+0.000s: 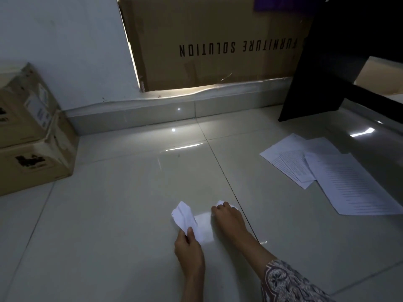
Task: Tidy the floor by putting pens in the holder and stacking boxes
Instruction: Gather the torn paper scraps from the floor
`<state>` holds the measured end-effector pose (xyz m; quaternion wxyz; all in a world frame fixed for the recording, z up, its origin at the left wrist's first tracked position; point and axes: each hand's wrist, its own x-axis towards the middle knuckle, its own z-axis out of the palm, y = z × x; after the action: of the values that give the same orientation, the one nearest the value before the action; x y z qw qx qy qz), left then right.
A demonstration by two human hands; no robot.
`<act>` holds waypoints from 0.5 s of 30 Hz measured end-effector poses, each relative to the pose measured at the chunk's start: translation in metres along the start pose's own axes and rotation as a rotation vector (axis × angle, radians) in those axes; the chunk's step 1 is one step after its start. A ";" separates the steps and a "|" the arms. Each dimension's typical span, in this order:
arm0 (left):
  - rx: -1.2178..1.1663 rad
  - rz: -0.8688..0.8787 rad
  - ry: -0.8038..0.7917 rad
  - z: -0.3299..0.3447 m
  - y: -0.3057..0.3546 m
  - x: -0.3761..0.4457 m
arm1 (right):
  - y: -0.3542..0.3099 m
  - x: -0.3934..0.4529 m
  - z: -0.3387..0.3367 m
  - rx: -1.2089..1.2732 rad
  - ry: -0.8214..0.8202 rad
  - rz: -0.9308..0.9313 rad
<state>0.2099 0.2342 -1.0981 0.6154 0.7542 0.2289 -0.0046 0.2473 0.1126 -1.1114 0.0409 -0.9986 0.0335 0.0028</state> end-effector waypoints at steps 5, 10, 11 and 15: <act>-0.036 0.004 -0.020 0.007 0.009 -0.009 | 0.007 -0.010 -0.027 0.222 -0.049 0.026; -0.122 -0.020 -0.099 0.019 0.026 -0.025 | 0.023 -0.018 -0.039 0.601 0.108 0.161; -0.140 -0.023 -0.117 0.022 0.030 -0.029 | 0.026 -0.021 -0.043 0.686 0.127 0.196; -0.197 -0.025 -0.198 0.033 0.042 -0.041 | 0.040 -0.038 -0.067 0.873 0.219 0.262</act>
<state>0.1971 0.1839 -1.0552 0.7061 0.6831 0.1754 -0.0642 0.2072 0.0698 -1.0475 0.4528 -0.8697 0.1616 -0.1117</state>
